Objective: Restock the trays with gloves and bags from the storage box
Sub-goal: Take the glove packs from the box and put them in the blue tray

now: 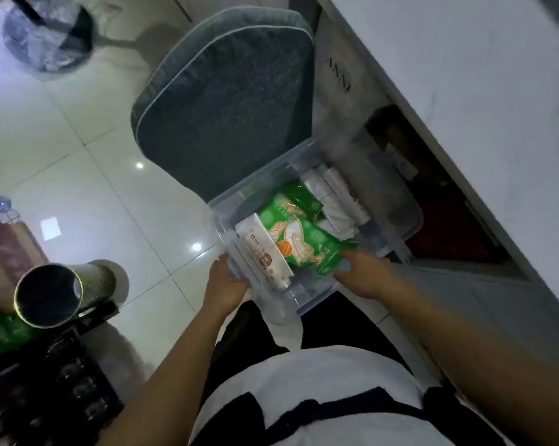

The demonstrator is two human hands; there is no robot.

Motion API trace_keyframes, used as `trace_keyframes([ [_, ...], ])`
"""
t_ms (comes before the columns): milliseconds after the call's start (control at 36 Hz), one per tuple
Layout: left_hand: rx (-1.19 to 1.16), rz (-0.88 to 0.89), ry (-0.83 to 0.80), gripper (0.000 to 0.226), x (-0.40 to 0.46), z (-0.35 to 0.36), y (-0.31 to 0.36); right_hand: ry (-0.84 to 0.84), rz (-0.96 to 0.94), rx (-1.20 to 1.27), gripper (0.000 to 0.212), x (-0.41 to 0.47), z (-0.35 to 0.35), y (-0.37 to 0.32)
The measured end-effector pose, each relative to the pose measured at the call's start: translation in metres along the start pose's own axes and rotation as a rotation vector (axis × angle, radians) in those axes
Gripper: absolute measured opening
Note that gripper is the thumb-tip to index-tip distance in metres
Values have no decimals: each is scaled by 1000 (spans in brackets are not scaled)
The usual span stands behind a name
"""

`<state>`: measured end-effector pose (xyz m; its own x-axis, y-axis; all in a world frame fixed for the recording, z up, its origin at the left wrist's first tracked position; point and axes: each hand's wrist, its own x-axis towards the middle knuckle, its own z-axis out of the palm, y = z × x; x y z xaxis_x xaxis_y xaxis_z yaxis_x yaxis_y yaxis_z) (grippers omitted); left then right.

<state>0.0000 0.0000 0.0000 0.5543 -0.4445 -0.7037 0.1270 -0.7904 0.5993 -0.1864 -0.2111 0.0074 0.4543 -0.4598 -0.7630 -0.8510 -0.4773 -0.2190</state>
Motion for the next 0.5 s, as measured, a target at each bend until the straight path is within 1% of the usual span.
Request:
trace_keyframes([
  [28, -78, -5, 39, 37, 2, 7, 1, -7, -14, -10, 53, 12, -3, 4],
  [56, -114, -46, 66, 39, 4, 14, 2, -30, -8, -21, 53, 22, -8, 5],
  [111, -184, -118, 98, 63, 3, 28, 4, -98, -15, -34, 50, 47, -12, 8],
  [139, -206, -156, 107, 72, 4, 35, 2, -130, -29, -59, 51, 62, -11, 9],
  [167, -222, -186, 124, 75, 6, 41, 2, -169, -34, -95, 54, 75, -10, 8],
  [194, -244, -203, 149, 73, 7, 48, 0, -209, -53, -141, 60, 89, -6, 9],
  [250, -261, -235, 211, 64, 8, 61, 1, -300, -64, -272, 71, 109, 2, 10],
  [278, -270, -254, 241, 59, 8, 66, 1, -336, -67, -336, 71, 117, 7, 12],
  [306, -285, -271, 254, 56, 8, 71, 0, -370, -79, -371, 65, 124, 11, 14],
  [361, -298, -308, 252, 67, 8, 78, 0, -439, -106, -392, 51, 133, 20, 18],
  [389, -291, -328, 255, 72, 8, 80, 0, -454, -103, -374, 50, 137, 23, 19],
  [444, -288, -343, 288, 76, 9, 84, 0, -465, -81, -394, 61, 143, 29, 13],
  [500, -270, -363, 309, 79, 10, 86, 2, -472, -47, -491, 76, 148, 39, 0],
])
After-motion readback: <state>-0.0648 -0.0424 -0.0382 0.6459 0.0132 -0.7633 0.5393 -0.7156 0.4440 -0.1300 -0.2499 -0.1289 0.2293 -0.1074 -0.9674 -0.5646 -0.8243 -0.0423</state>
